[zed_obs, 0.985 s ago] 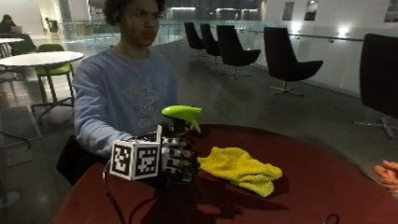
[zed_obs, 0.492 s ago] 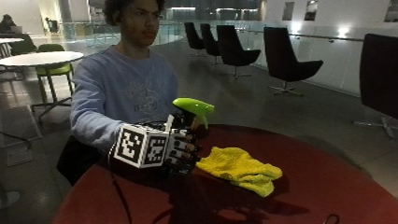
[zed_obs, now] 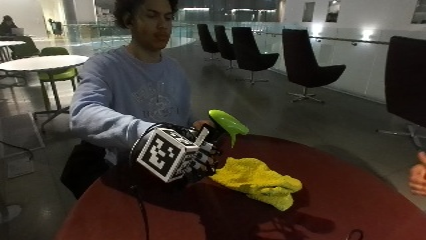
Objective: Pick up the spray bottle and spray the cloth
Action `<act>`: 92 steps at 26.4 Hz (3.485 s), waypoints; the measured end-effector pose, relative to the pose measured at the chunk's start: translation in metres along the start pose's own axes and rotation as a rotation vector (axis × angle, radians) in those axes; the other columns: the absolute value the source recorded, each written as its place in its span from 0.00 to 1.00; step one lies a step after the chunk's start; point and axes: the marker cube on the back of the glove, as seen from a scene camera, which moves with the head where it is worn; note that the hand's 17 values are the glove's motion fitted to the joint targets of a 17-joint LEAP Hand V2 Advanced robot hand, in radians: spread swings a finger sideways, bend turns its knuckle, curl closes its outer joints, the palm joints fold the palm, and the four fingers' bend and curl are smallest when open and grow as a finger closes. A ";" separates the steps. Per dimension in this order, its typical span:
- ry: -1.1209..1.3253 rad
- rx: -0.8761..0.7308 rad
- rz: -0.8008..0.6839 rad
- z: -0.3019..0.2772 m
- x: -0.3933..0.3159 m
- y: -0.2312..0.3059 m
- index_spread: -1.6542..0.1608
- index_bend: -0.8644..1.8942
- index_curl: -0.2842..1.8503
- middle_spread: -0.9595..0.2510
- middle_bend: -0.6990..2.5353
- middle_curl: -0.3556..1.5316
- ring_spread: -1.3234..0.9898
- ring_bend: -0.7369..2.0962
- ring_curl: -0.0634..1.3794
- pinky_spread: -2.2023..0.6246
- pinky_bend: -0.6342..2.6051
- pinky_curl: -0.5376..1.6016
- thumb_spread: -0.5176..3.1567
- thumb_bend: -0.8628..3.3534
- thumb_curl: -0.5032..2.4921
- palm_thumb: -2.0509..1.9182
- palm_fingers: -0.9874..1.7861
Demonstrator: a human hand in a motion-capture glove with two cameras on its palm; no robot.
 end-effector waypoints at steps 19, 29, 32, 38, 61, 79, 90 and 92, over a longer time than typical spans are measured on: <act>0.122 -0.073 0.104 0.016 0.002 0.006 0.78 0.36 0.31 0.72 0.27 0.42 0.58 0.38 0.30 0.88 0.26 0.42 0.31 0.20 0.40 0.77 0.73; 0.132 -0.053 0.112 0.014 0.000 0.004 0.78 0.36 0.31 0.73 0.27 0.42 0.58 0.37 0.30 0.88 0.26 0.42 0.31 0.20 0.40 0.77 0.74; 0.144 -0.059 0.115 0.014 0.002 0.005 0.78 0.36 0.31 0.73 0.28 0.42 0.58 0.38 0.30 0.88 0.26 0.42 0.31 0.20 0.40 0.77 0.74; 0.179 -0.098 0.128 0.015 0.005 0.012 0.78 0.36 0.31 0.74 0.28 0.42 0.58 0.38 0.31 0.88 0.26 0.42 0.31 0.20 0.40 0.77 0.74; 0.242 -0.132 0.158 0.016 0.004 0.016 0.79 0.36 0.31 0.75 0.27 0.42 0.58 0.38 0.31 0.87 0.26 0.42 0.31 0.20 0.41 0.77 0.74; 0.200 -0.090 0.127 0.018 -0.004 0.010 0.79 0.36 0.30 0.75 0.28 0.42 0.58 0.38 0.31 0.87 0.26 0.42 0.31 0.20 0.41 0.77 0.74; 0.016 0.028 -0.321 0.063 -0.057 0.012 0.79 0.36 0.30 0.75 0.28 0.42 0.58 0.38 0.31 0.87 0.26 0.42 0.31 0.20 0.41 0.77 0.74; -0.049 0.037 -0.413 0.086 -0.073 0.009 0.79 0.36 0.30 0.75 0.28 0.42 0.58 0.38 0.31 0.86 0.26 0.42 0.31 0.20 0.41 0.77 0.74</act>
